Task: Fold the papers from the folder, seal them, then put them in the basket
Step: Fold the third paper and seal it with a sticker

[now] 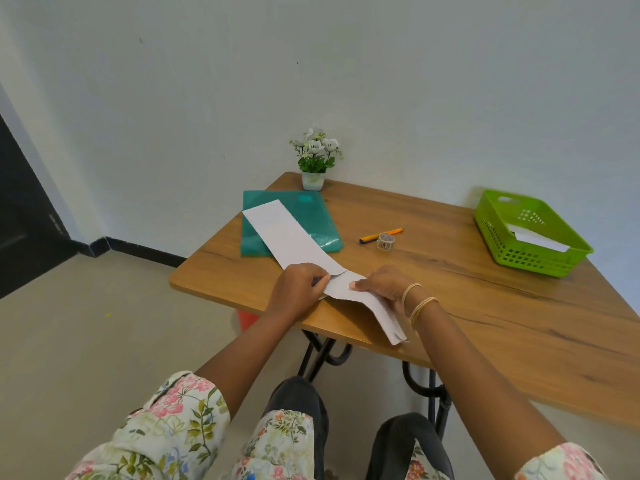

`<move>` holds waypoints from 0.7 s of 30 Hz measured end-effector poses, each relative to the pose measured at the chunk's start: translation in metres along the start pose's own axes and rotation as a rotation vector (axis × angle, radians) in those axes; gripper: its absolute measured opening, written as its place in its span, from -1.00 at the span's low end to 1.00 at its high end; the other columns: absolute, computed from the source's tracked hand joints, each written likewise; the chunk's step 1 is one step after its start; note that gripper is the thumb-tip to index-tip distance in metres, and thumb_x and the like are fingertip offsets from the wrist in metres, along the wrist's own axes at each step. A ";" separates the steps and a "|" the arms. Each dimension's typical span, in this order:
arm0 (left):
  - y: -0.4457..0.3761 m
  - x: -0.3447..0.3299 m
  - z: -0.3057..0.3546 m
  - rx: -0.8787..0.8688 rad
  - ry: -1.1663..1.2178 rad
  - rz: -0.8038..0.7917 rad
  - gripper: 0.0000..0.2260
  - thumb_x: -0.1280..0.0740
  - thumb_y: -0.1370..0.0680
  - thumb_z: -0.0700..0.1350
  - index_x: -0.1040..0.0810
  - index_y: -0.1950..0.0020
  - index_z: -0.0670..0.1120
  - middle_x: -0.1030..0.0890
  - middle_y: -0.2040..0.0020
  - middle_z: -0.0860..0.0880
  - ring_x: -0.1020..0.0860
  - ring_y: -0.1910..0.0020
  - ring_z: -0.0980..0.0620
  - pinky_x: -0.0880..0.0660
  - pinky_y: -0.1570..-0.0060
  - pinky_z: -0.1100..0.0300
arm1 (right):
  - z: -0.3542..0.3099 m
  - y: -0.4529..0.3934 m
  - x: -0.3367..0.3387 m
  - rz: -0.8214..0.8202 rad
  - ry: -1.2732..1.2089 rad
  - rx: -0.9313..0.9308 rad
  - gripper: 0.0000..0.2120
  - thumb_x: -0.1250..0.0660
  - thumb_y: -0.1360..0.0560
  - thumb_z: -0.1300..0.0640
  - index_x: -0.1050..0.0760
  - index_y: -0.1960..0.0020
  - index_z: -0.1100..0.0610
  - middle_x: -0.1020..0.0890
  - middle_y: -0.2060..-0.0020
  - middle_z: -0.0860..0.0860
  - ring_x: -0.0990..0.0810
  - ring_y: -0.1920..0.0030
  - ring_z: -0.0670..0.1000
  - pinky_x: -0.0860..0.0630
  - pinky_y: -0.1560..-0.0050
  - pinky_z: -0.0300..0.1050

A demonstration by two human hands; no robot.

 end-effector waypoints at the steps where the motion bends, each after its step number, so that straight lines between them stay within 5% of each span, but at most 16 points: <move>1: 0.000 0.001 0.001 -0.008 -0.007 0.020 -0.82 -0.35 -0.56 -0.06 -0.69 -0.04 -0.10 -0.69 0.04 -0.03 -0.61 0.09 0.06 -0.57 0.07 0.16 | -0.002 0.001 -0.006 0.021 0.012 0.031 -0.67 -0.54 -0.34 0.05 -0.51 0.02 0.18 -0.62 0.05 0.14 -0.56 0.08 0.09 -0.50 0.04 -0.07; 3: 0.001 0.004 0.002 -0.025 -0.022 0.050 -0.83 -0.37 -0.54 -0.06 -0.69 -0.04 -0.09 -0.70 0.04 -0.01 -0.62 0.09 0.07 -0.56 0.08 0.19 | -0.007 0.002 -0.018 0.065 0.030 0.097 -0.76 -0.50 -0.39 0.04 -0.48 0.11 0.12 -0.57 0.11 0.07 -0.52 0.12 0.01 -0.45 0.09 -0.12; 7: 0.002 0.006 0.004 -0.020 -0.040 0.051 -0.83 -0.38 -0.53 -0.05 -0.70 -0.02 -0.08 -0.71 0.06 -0.01 -0.62 0.11 0.06 -0.58 0.12 0.12 | -0.016 -0.001 -0.030 0.168 0.051 0.215 -0.67 -0.43 -0.46 0.04 -0.42 -0.12 0.14 -0.45 0.06 0.01 -0.43 0.03 -0.01 -0.35 0.06 -0.14; 11: 0.000 0.003 -0.002 0.037 -0.049 0.037 -0.82 -0.35 -0.55 -0.06 -0.70 -0.02 -0.11 -0.70 0.05 -0.03 -0.61 0.10 0.05 -0.56 0.09 0.13 | -0.011 0.006 -0.022 0.034 0.155 0.149 -0.78 -0.38 -0.48 0.01 -0.39 0.16 0.10 -0.43 0.28 0.04 -0.38 0.27 -0.03 -0.30 0.27 -0.15; 16: -0.002 0.002 -0.004 0.063 -0.042 0.077 -0.84 -0.35 -0.55 -0.10 -0.69 -0.01 -0.13 -0.68 0.05 -0.06 -0.58 0.08 0.04 -0.51 0.06 0.20 | 0.016 0.018 0.003 -0.110 0.168 -0.086 -0.73 -0.50 -0.39 0.09 -0.46 0.05 0.15 -0.58 -0.08 0.14 -0.56 -0.10 0.10 -0.60 0.06 -0.07; 21: -0.002 0.002 0.000 -0.001 -0.004 0.054 -0.84 -0.38 -0.53 -0.12 -0.69 -0.04 -0.13 -0.65 0.09 -0.06 -0.53 0.10 0.07 -0.50 0.10 0.21 | 0.014 0.027 0.007 -0.017 -0.062 -0.124 -0.74 -0.50 -0.38 0.25 -0.45 0.04 0.18 -0.59 -0.08 0.16 -0.60 -0.05 0.11 -0.63 0.18 -0.12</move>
Point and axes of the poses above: each hand's wrist, its own y-axis away from the middle knuckle, its own x-axis out of the back of the hand, z = x × y, the point moved 5 cm from there along -y, towards the middle knuckle
